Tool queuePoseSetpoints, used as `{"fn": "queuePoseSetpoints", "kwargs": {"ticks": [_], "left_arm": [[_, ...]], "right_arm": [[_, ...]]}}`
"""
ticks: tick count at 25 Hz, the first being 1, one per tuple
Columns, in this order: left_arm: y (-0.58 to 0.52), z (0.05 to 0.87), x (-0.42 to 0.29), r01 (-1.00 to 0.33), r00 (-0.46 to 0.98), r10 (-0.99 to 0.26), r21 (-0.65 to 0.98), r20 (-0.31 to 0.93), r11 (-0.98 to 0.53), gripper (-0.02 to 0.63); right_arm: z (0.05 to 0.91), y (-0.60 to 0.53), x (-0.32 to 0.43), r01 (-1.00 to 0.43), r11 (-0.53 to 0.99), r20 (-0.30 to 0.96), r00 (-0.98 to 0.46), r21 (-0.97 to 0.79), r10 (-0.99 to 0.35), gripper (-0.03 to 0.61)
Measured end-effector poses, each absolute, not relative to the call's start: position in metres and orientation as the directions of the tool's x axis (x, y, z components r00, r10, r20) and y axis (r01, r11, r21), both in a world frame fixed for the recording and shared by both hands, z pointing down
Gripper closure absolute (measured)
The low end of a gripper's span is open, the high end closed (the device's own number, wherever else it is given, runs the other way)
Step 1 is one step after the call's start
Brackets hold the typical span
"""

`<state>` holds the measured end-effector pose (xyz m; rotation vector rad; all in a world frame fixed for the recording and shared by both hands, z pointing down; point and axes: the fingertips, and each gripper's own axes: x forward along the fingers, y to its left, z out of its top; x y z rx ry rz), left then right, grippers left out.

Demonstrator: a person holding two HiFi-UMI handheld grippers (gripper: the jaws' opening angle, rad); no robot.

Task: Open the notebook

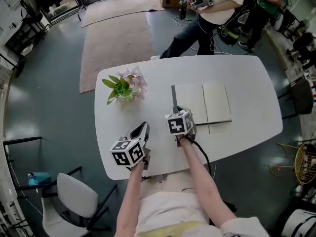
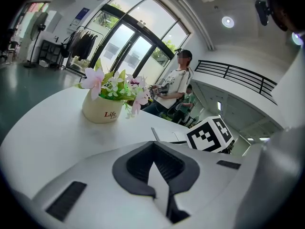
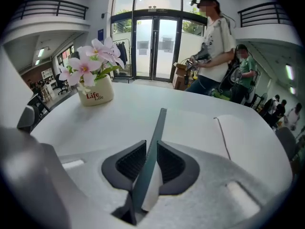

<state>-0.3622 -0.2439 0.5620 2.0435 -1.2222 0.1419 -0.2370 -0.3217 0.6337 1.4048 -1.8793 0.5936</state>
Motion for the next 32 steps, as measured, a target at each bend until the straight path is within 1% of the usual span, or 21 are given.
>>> {"fn": "queuePoseSetpoints", "kwargs": {"ticks": [5, 12, 17, 22, 32], "left_arm": [[-0.242, 0.557, -0.353, -0.795, 0.553, -0.714, 0.529, 0.429, -0.297, 0.615], [-0.247, 0.537, -0.322, -0.791, 0.563, -0.731, 0.506, 0.385, -0.344, 0.615], [-0.248, 0.514, -0.288, -0.797, 0.566, -0.748, 0.462, 0.346, -0.390, 0.615], [-0.250, 0.484, -0.260, -0.808, 0.552, -0.783, 0.416, 0.288, -0.417, 0.615], [-0.242, 0.441, -0.246, -0.838, 0.501, -0.843, 0.357, 0.198, -0.414, 0.615]], "right_arm": [[0.618, -0.320, -0.236, -0.946, 0.324, 0.715, -0.231, -0.007, -0.660, 0.525], [0.587, -0.303, -0.221, -0.910, 0.394, 0.623, -0.381, -0.125, -0.683, 0.532], [0.552, -0.292, -0.193, -0.863, 0.454, 0.529, -0.497, -0.221, -0.687, 0.543], [0.516, -0.284, -0.155, -0.825, 0.484, 0.423, -0.564, -0.290, -0.709, 0.571], [0.455, -0.269, -0.117, -0.722, 0.566, 0.228, -0.675, -0.397, -0.701, 0.572]]}}
